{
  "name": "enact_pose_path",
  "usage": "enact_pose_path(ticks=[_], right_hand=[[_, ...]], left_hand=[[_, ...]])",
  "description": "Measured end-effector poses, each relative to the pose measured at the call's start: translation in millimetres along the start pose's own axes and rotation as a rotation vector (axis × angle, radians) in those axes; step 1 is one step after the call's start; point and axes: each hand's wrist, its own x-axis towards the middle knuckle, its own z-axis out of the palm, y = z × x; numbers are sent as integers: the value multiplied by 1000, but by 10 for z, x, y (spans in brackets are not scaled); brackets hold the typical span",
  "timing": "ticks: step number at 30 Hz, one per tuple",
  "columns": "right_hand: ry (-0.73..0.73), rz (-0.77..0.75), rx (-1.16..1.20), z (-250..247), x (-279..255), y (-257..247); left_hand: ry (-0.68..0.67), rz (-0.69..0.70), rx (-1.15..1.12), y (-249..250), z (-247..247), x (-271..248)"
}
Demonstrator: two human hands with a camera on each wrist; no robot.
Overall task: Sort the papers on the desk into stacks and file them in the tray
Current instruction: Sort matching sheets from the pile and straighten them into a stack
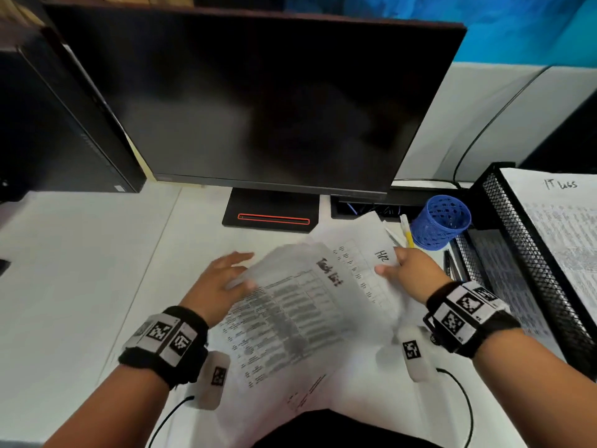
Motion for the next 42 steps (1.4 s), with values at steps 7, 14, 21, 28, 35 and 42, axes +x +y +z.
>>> enact_pose_path(ticks=[7, 14, 21, 28, 35, 42], right_hand=[[5, -68, 124, 61, -12, 73], [-205, 197, 310, 232, -56, 646], [-37, 263, 499, 620, -123, 621], [48, 241, 1046, 607, -107, 567], [38, 280, 1065, 646, -71, 531], [-1, 256, 1127, 620, -48, 525]], left_hand=[[-38, -156, 19, -71, 265, -47], [27, -268, 29, -275, 231, -134], [7, -287, -66, -320, 276, -197], [60, -337, -197, -403, 276, -316], [28, -326, -260, -460, 332, -432], [51, -327, -306, -450, 289, -492]])
